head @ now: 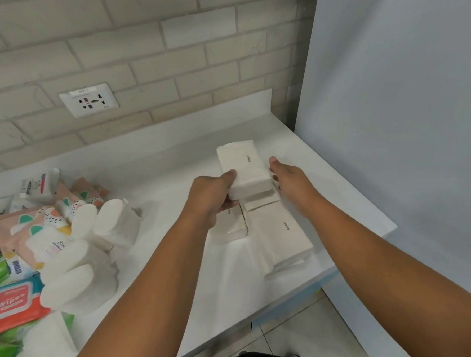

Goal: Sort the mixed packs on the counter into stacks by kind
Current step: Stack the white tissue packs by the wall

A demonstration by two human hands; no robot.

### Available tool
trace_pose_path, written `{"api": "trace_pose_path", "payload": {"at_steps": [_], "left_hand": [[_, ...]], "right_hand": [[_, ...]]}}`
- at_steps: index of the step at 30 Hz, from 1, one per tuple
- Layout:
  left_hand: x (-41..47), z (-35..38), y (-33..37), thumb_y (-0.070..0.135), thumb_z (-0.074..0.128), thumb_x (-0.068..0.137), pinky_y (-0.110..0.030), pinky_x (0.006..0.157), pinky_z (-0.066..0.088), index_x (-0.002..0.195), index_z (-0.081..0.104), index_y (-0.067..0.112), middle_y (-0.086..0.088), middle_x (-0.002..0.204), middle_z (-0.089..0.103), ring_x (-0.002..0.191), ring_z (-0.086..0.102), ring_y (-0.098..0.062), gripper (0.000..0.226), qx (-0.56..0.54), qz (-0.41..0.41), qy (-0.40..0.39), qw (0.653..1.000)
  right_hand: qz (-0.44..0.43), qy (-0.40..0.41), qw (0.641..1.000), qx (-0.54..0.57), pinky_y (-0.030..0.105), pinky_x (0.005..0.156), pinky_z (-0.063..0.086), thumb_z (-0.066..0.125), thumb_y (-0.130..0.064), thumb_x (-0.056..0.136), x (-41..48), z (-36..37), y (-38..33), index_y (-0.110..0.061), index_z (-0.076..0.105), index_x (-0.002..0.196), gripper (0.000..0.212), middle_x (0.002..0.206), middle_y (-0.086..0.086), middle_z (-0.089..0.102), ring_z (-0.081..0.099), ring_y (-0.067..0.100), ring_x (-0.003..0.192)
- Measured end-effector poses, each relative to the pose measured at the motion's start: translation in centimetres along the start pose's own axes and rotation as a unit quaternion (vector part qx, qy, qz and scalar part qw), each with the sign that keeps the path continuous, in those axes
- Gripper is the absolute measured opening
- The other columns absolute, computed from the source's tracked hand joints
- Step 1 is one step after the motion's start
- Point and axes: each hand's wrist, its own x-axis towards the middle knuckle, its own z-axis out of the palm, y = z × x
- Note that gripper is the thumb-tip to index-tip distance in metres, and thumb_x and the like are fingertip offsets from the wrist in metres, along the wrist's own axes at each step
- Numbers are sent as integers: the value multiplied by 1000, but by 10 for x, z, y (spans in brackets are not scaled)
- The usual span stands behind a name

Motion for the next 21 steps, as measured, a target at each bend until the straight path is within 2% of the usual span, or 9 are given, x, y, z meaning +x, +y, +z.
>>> {"api": "trace_pose_path", "payload": {"at_steps": [2,4,7,9,14,17,19,21], "left_hand": [[2,17,-4,30,74,91,-42,76,64,94,70,-6,-19,101,74,86,75,-34,36,5,-10,-10,1000],[2,29,-11,35,74,90,-44,77,64,92,72,-5,-15,96,75,80,75,-32,40,39,-2,-2,999],[3,34,-19,45,73,86,-45,88,60,92,74,-1,-5,86,72,79,69,-26,47,123,24,29,992],[4,34,-21,46,74,85,-45,91,59,94,74,0,-3,88,71,79,67,-25,47,122,10,32,992],[6,34,-22,44,79,80,-48,88,61,97,73,-5,-15,96,77,89,75,-34,52,96,-11,22,995],[8,32,-24,52,76,80,-45,90,60,95,73,-4,-12,97,77,88,75,-33,58,107,7,23,994],[11,27,-25,61,69,81,-41,87,59,86,69,-1,-9,87,71,78,69,-30,62,116,29,29,992],[13,14,-29,62,62,87,-41,88,55,85,63,13,-5,89,65,84,65,-26,48,142,66,61,986]], "right_hand": [[28,-26,999,7,31,94,50,46,-64,93,4,-4,4,-21,72,106,52,106,-5,73,68,15,100],[0,-32,999,-31,30,86,54,50,-55,96,6,-5,8,-23,73,101,40,101,-4,75,70,15,94],[-44,-18,997,-60,39,92,55,52,-40,99,7,-7,17,-18,73,109,32,102,-1,75,71,19,95],[-35,-26,998,-37,40,94,55,54,-37,99,7,-7,22,-19,72,112,29,102,-1,75,71,19,95],[-24,-30,999,-10,42,94,55,54,-37,98,7,-8,30,-20,71,117,31,104,-2,75,72,19,96],[-21,-34,999,5,41,93,56,55,-36,97,8,-9,28,-20,71,116,30,105,-2,75,72,19,96],[-23,-36,999,9,38,91,56,55,-36,97,6,-9,26,-21,71,115,28,105,-4,75,71,17,97],[-29,-34,999,6,30,85,53,54,-39,98,6,-11,28,-23,70,107,25,104,-9,73,68,14,98]]}}
